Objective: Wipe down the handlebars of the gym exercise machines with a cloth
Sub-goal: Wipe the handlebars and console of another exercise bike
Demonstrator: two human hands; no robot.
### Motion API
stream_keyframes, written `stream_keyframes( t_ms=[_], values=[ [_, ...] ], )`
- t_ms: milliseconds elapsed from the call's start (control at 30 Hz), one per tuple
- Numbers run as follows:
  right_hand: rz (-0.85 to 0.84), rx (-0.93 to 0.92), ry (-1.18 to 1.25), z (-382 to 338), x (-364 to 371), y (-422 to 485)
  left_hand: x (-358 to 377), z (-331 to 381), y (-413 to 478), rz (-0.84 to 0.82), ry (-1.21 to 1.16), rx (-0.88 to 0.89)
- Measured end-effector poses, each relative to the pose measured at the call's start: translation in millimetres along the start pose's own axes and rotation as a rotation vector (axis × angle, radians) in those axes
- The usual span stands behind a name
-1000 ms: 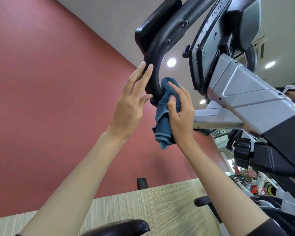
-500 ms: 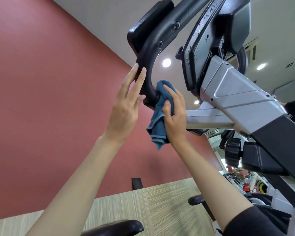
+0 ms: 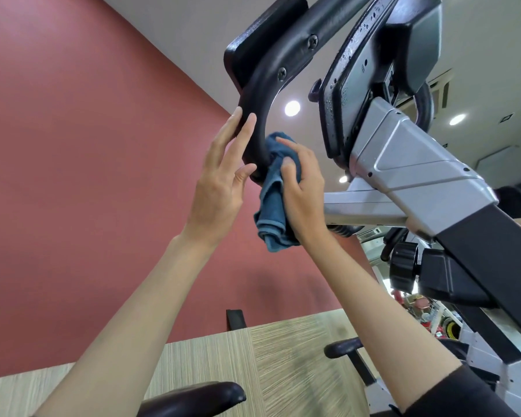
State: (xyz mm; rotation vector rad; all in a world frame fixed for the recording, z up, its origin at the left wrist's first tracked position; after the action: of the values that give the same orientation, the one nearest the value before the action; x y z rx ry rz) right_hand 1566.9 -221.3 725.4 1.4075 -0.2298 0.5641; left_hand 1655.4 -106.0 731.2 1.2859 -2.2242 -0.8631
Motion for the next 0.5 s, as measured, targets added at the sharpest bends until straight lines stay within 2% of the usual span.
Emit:
stream_keyframes(
  t_ms=[167, 333, 500],
  values=[
    [-0.027, -0.122, -0.069, -2.3, 2.3, -18.3, 1.2, 2.1, -0.4, -0.008, 0.018, -0.004],
    [-0.039, -0.029, -0.152, 19.6, -8.3, -28.7, 1.6, 5.8, -1.0, -0.007, 0.028, -0.023],
    [-0.115, 0.013, -0.399, 35.9, -23.8, -30.9, 5.5, 7.4, -5.7, 0.053, 0.001, -0.066]
  ],
)
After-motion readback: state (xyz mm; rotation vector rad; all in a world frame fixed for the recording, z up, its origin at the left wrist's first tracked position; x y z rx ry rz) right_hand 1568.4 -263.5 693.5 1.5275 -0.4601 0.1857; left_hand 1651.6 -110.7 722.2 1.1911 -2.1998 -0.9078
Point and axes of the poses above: each hand's wrist, its own y-axis towards the middle knuckle, its own x-axis out of the palm, z = x × y, the point moved 6 cm from there along y, towards the middle knuckle, and after that the axes turned 6 degrees about -y, right-handed, at the moved point
